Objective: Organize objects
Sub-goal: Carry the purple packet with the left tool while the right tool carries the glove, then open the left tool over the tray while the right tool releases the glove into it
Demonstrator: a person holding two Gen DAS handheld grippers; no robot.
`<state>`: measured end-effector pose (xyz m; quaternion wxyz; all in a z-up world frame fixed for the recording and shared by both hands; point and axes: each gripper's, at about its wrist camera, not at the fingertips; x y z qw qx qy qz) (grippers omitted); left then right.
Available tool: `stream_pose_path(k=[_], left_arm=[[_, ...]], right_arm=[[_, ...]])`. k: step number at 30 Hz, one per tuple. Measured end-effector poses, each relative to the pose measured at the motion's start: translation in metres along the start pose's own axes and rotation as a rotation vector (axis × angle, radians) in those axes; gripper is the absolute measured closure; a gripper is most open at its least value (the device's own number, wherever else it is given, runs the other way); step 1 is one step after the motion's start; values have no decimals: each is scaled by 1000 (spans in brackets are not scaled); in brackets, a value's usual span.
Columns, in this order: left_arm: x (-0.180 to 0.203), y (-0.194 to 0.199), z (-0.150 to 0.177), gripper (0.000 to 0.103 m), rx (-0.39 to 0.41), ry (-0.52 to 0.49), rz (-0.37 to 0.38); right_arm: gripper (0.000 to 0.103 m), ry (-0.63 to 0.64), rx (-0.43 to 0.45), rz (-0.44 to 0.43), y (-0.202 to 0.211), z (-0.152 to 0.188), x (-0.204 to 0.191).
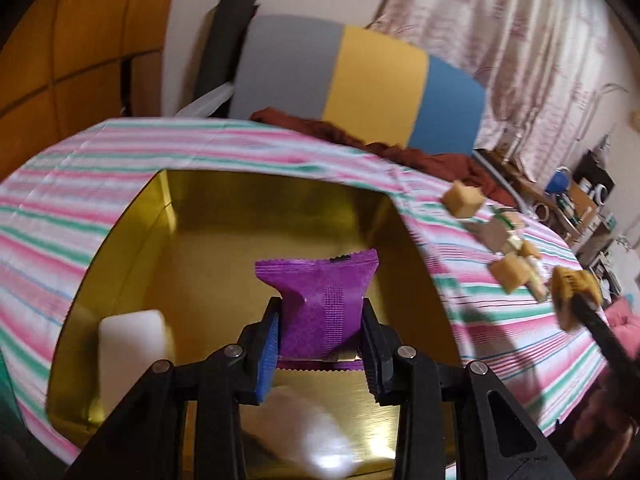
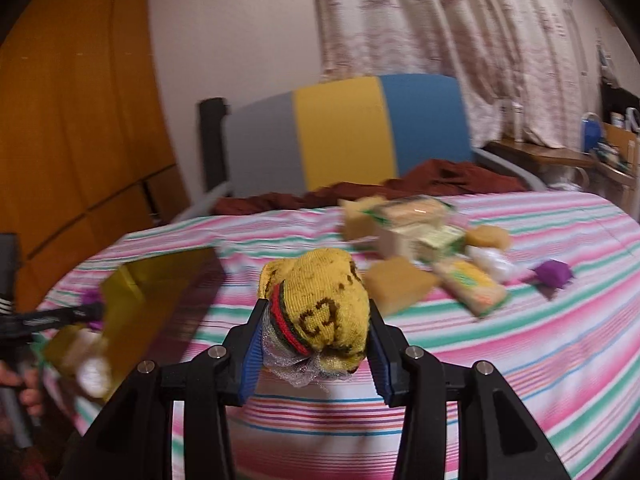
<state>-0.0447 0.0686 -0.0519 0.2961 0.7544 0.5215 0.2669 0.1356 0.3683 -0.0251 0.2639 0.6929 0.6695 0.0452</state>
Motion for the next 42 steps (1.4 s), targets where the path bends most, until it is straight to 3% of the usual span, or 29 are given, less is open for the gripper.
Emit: stream_pose_path(k=[7, 13, 14, 18, 22, 24, 29, 38, 42], left_arm=[[-29, -20, 5, 67, -53, 55, -44], [-31, -37, 12, 65, -113, 42, -76], [-31, -36, 12, 62, -119, 47, -81], [-35, -25, 9, 23, -86, 109, -93], [-46, 6, 0, 11, 36, 194, -134], [-51, 22, -3, 0, 98, 233, -182], [-57, 45, -8, 0, 192, 275, -227], [-53, 43, -7, 0, 169, 256, -219], [-51, 42, -6, 0, 161, 262, -210]], right_arm=[[58, 74, -50, -176, -11, -3, -64], [58, 117, -102, -265, -21, 4, -103], [58, 125, -115, -274, -24, 7, -109], [58, 145, -181, -294, -38, 16, -125], [58, 157, -219, -314, -43, 22, -133], [58, 171, -232, -321, -48, 23, -140], [58, 195, -266, -317, -62, 25, -151], [53, 197, -357, -300, -87, 37, -159], [48, 147, -343, -311, -83, 35, -153]])
Point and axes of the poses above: each gripper's, at about its wrist camera, not at the fingertips, and y roughly against the way its jaws point, x to its right, z to its underside, and after that the axes turned 12 degrees about -z, right-handed
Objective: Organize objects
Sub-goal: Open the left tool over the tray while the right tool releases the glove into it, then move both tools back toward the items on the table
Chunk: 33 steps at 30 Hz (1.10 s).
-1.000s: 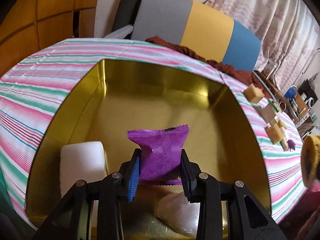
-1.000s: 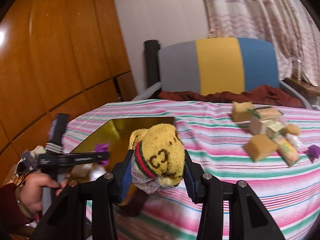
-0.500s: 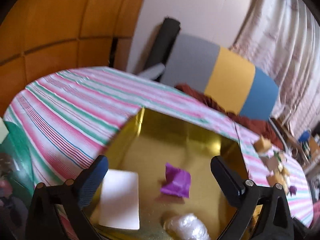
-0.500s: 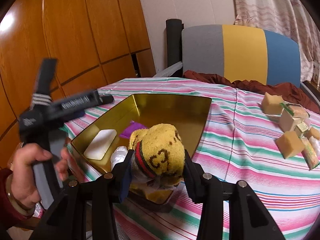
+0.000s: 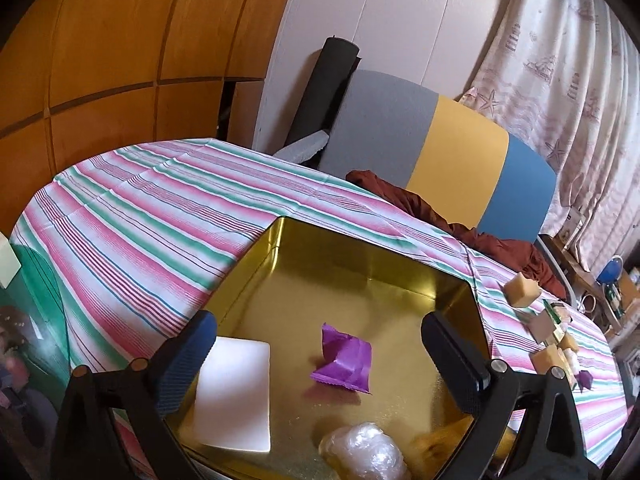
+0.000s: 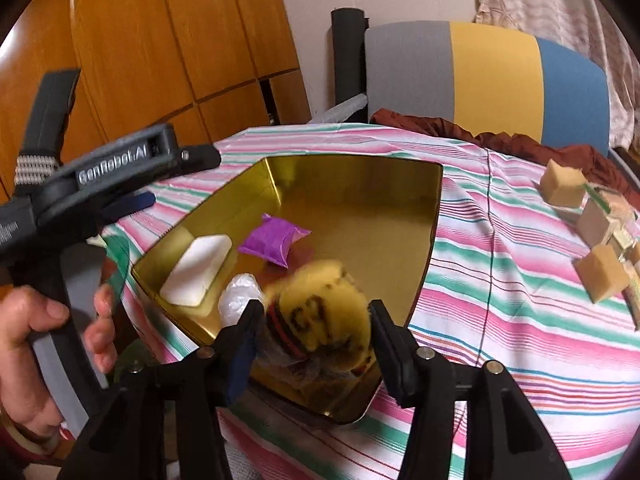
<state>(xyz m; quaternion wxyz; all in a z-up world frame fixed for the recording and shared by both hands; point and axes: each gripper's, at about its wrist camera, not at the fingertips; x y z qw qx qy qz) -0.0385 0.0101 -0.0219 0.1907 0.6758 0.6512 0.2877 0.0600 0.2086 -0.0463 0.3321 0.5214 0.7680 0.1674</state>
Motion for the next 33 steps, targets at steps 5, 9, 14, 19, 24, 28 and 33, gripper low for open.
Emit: stream_pose_path(k=[5, 9, 14, 19, 24, 28, 33], left_arm=[[2, 0, 2, 0, -11, 4, 12], [7, 3, 4, 0, -4, -7, 23], [20, 9, 10, 0, -12, -34, 58], [39, 13, 20, 0, -33, -88, 100], [60, 22, 30, 0, -43, -136, 157], [77, 32, 38, 0, -42, -181, 209], [109, 46, 51, 0, -51, -255, 284]], right_arm=[[48, -25, 57, 8, 16, -8, 5], [48, -44, 113, 31, 33, -14, 12], [48, -85, 164, 89, 52, -19, 32], [48, -152, 168, 159, 63, -15, 63], [48, -205, 144, 226, 70, 0, 94], [48, -240, 121, 285, 83, 21, 129], [48, -308, 117, 366, 111, 37, 182]])
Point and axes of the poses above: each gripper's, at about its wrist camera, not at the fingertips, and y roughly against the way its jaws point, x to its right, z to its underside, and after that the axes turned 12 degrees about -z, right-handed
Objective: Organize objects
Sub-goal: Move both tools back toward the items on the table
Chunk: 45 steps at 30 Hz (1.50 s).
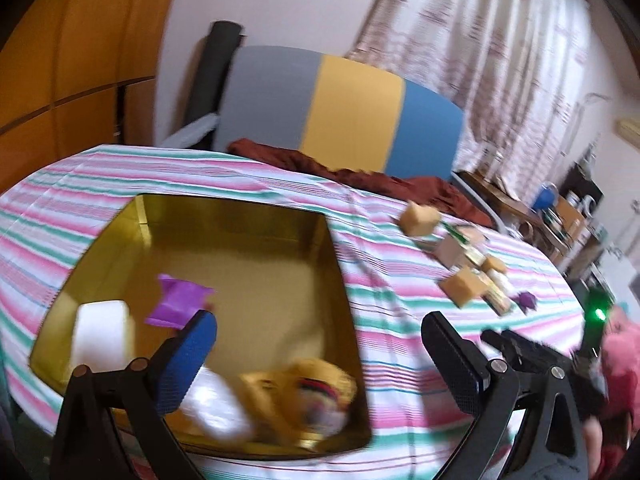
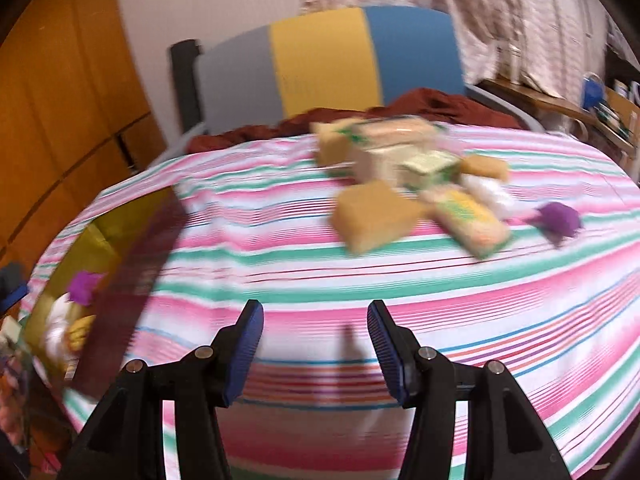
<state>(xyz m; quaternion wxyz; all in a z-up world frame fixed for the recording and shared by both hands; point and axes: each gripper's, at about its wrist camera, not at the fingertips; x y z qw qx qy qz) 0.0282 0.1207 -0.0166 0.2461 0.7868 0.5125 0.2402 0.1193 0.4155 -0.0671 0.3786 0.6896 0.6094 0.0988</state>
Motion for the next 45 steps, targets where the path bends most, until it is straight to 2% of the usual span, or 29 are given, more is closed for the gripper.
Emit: stream_pose_path(k=[6, 9, 12, 19, 26, 35, 40, 45], left_arm=[[53, -4, 12, 0, -41, -98, 67], [73, -4, 18, 0, -65, -108, 108], [90, -2, 24, 0, -72, -136, 116], [111, -3, 33, 0, -92, -195, 116], [123, -16, 34, 0, -138, -205, 126], [145, -36, 28, 0, -164, -233, 119], [164, -58, 17, 0, -171, -267, 104], [201, -98, -5, 0, -185, -365, 117]], right_arm=[[48, -50, 15, 88, 4, -32, 71], [48, -62, 11, 104, -4, -47, 96], [48, -38, -13, 119, -18, -60, 112], [48, -55, -88, 73, -47, -75, 140], [46, -117, -68, -3, -56, -71, 145], [53, -60, -41, 42, -51, -62, 131], [54, -65, 30, 106, -28, -46, 124], [54, -127, 85, 157, -15, -33, 127]])
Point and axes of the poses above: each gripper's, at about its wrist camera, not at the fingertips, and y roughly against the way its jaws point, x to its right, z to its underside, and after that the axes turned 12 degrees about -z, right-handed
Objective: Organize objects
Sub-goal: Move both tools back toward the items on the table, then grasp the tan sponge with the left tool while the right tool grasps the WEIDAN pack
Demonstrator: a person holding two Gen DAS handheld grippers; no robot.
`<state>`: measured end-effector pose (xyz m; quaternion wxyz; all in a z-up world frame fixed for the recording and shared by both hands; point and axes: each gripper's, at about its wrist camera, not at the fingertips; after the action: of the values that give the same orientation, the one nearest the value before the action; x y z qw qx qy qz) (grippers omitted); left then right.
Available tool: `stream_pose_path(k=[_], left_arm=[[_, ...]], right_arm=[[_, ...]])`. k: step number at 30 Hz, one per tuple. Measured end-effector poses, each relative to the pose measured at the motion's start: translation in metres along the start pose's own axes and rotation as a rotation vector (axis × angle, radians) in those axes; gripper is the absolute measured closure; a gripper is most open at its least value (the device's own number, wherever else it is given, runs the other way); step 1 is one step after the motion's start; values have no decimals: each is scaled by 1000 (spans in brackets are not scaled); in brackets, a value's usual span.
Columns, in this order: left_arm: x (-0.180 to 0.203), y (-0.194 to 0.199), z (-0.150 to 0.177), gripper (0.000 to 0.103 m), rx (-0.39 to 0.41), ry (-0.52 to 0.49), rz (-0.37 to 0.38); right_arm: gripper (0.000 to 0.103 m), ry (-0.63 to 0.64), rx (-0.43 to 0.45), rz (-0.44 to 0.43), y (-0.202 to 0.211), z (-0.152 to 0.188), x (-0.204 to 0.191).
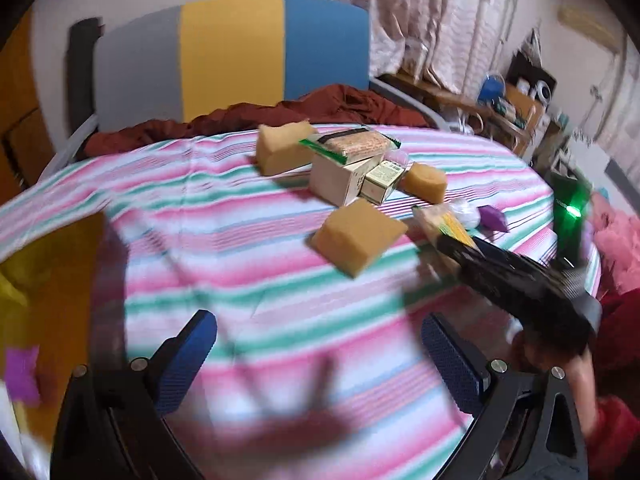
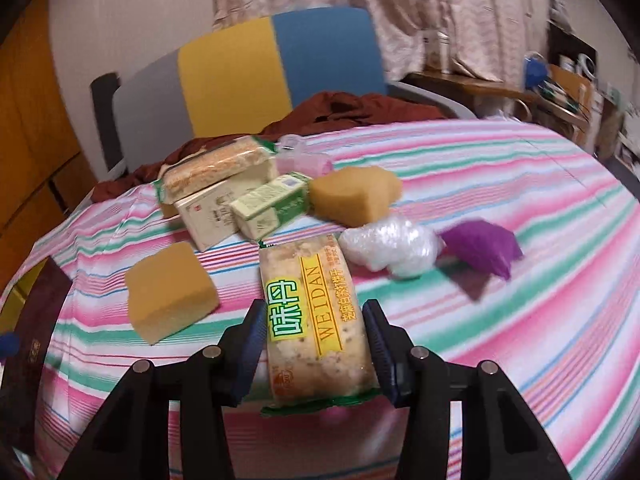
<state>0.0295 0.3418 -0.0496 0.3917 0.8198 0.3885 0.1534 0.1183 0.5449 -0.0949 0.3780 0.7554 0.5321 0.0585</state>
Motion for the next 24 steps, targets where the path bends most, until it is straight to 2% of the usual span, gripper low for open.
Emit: stream_pose_path(k=[1, 6, 11, 14, 16, 18, 24], left_arm=[[5, -9, -8, 0, 0, -29, 16], [38, -52, -40, 0, 5, -204, -38], [57, -78, -48, 0, 15, -310, -87], [61, -84, -46, 1, 28, -309, -69], [60, -87, -43, 8, 29, -277, -37], [58, -94, -40, 32, 3, -232, -18], [49, -89, -28, 40, 47, -181, -21]], right_arm=[[54, -15, 8, 0, 1, 2, 2], [54, -46, 62, 5, 8, 5, 5], [54, -88, 79, 9, 9, 6, 15], [54, -92, 75, 13, 6, 6, 17], [54, -84, 74, 20, 5, 6, 16], [54, -81, 77, 23, 6, 6, 15], [54, -71, 90, 35, 8, 7, 14]])
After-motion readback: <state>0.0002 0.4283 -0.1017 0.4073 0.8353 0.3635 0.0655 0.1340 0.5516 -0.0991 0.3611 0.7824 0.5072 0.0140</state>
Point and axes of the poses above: each gripper's, at about its wrist camera, not at the fingertips, and y roughly against the way its jaws point, x to its right, z to its underside, and after that the axes turned 12 degrees about -z, right-handed
